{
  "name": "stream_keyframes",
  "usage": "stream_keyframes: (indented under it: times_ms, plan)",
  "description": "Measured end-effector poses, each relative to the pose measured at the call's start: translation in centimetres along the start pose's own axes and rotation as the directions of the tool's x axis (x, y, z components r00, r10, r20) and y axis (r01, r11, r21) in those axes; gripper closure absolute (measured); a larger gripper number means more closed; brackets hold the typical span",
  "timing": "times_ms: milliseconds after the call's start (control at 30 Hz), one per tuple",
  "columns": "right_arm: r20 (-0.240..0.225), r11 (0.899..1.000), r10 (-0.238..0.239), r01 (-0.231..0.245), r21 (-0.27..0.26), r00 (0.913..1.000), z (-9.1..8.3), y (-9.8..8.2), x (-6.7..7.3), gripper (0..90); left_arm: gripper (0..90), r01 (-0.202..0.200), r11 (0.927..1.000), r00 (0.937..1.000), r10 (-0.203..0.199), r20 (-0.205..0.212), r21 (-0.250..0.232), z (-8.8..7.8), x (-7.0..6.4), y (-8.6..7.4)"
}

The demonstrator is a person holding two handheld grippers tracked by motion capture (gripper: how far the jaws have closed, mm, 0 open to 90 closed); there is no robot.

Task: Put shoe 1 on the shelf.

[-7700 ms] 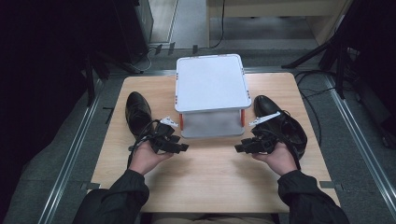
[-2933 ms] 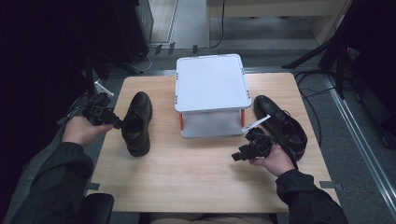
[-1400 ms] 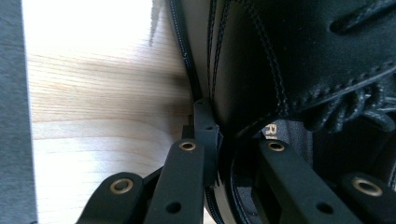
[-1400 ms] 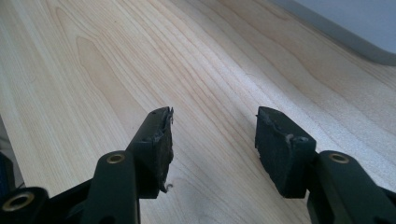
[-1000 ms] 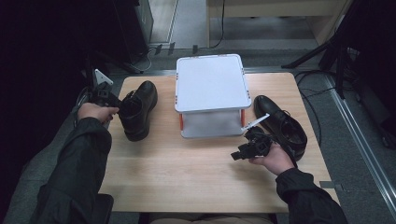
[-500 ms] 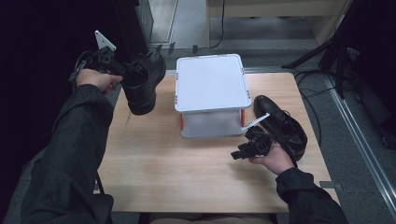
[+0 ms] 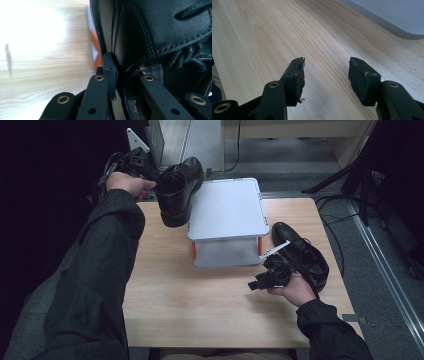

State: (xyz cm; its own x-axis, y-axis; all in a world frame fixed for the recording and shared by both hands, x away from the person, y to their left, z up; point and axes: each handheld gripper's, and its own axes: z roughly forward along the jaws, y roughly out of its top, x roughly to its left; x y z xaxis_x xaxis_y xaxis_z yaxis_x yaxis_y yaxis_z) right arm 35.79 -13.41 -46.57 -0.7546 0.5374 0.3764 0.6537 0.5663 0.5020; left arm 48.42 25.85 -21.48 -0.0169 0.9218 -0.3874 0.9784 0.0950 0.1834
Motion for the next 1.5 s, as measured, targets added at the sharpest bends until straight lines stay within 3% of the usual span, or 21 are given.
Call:
stream_keyframes:
  times_ms: [333,567,767,1233,1500]
  plan:
    - [0.003,1.000,0.010,-0.010,-0.010,0.9999,-0.4,-0.4,-0.2,47.1,82.9,-0.032,0.9992,0.9995,0.032,0.003,0.023,2.8,-3.0,0.4]
    - [0.002,1.000,0.017,-0.017,-0.010,0.9999,-0.5,-0.5,-0.2,47.2,82.2,-0.023,0.9990,0.9997,0.023,-0.001,0.040,4.5,-3.3,0.3]
    - [0.002,1.000,0.017,-0.017,-0.012,0.9999,-0.5,-0.5,-0.3,47.4,79.0,-0.015,0.9989,0.9999,0.015,-0.001,0.045,5.1,-3.7,0.1]
    - [0.002,1.000,0.014,-0.014,-0.008,0.9999,-0.3,-0.4,-0.3,47.4,71.6,-0.019,0.9970,0.9975,0.014,0.069,0.075,5.7,-4.6,-0.9]
    - [0.002,1.000,0.013,-0.013,-0.009,0.9999,-0.3,-0.4,-0.2,47.4,69.2,-0.036,0.9968,0.9962,0.030,0.082,0.072,6.0,-4.6,-1.3]
